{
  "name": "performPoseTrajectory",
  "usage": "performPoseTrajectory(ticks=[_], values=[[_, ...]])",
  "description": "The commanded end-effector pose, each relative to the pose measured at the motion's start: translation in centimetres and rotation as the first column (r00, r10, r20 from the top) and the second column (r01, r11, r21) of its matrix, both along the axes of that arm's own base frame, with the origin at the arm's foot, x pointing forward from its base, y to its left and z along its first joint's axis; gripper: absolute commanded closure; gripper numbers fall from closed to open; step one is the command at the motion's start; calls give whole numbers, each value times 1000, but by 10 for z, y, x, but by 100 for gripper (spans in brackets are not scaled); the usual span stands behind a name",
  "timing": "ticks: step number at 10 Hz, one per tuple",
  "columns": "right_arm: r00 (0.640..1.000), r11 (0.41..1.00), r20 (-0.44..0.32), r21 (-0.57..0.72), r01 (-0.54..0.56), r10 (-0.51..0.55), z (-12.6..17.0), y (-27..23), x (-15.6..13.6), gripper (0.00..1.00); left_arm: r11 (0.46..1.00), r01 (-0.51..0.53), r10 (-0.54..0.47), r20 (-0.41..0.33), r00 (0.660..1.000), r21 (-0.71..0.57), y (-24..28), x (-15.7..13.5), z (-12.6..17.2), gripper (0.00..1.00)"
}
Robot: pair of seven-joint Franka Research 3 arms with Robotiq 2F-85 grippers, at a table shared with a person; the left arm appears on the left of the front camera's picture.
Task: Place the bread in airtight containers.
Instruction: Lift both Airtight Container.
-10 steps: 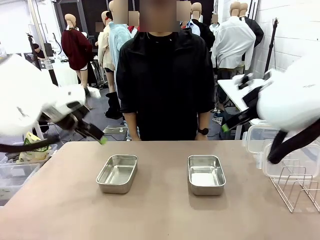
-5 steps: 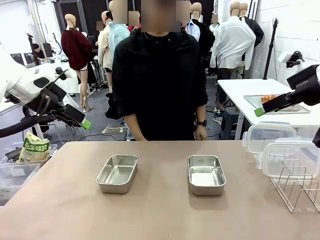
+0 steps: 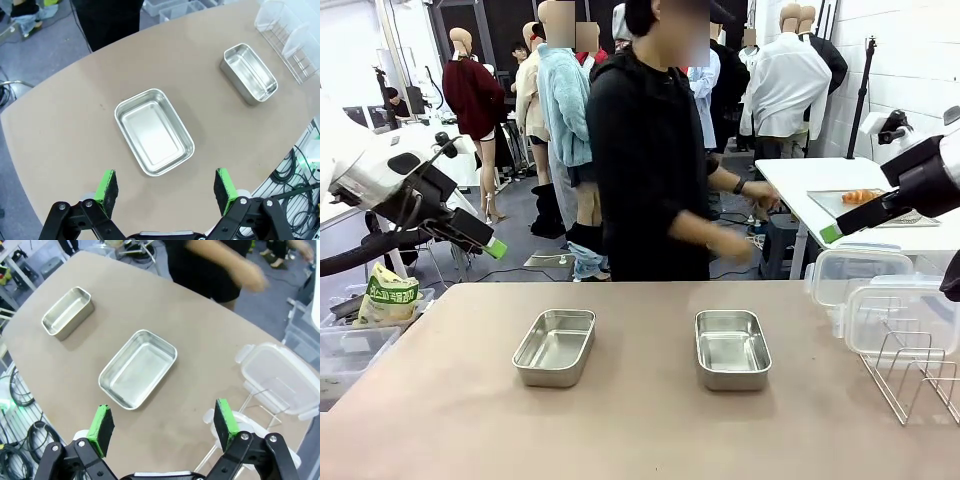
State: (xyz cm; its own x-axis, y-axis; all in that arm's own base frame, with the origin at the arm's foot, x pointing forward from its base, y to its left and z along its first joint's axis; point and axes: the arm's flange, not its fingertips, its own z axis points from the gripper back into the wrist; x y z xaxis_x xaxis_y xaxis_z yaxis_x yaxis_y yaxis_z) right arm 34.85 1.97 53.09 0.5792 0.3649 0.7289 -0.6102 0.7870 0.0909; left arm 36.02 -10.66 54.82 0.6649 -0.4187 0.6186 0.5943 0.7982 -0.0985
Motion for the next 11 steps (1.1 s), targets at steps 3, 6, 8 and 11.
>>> performPoseTrajectory(ticks=[3, 6, 8, 11], values=[[1000, 1000, 14, 3, 2, -2, 5, -2, -3, 0, 1000, -3, 3, -4, 1000, 5, 1, 1, -2, 0], [1000, 1000, 14, 3, 2, -2, 5, -2, -3, 0, 1000, -3, 3, -4, 1000, 5, 1, 1, -2, 0], [1000, 1000, 14, 3, 2, -2, 5, -2, -3, 0, 1000, -3, 3, -4, 1000, 5, 1, 1, -2, 0], [1000, 1000, 14, 3, 2, -2, 5, -2, -3, 0, 1000, -3, 3, -4, 1000, 5, 1, 1, -2, 0]])
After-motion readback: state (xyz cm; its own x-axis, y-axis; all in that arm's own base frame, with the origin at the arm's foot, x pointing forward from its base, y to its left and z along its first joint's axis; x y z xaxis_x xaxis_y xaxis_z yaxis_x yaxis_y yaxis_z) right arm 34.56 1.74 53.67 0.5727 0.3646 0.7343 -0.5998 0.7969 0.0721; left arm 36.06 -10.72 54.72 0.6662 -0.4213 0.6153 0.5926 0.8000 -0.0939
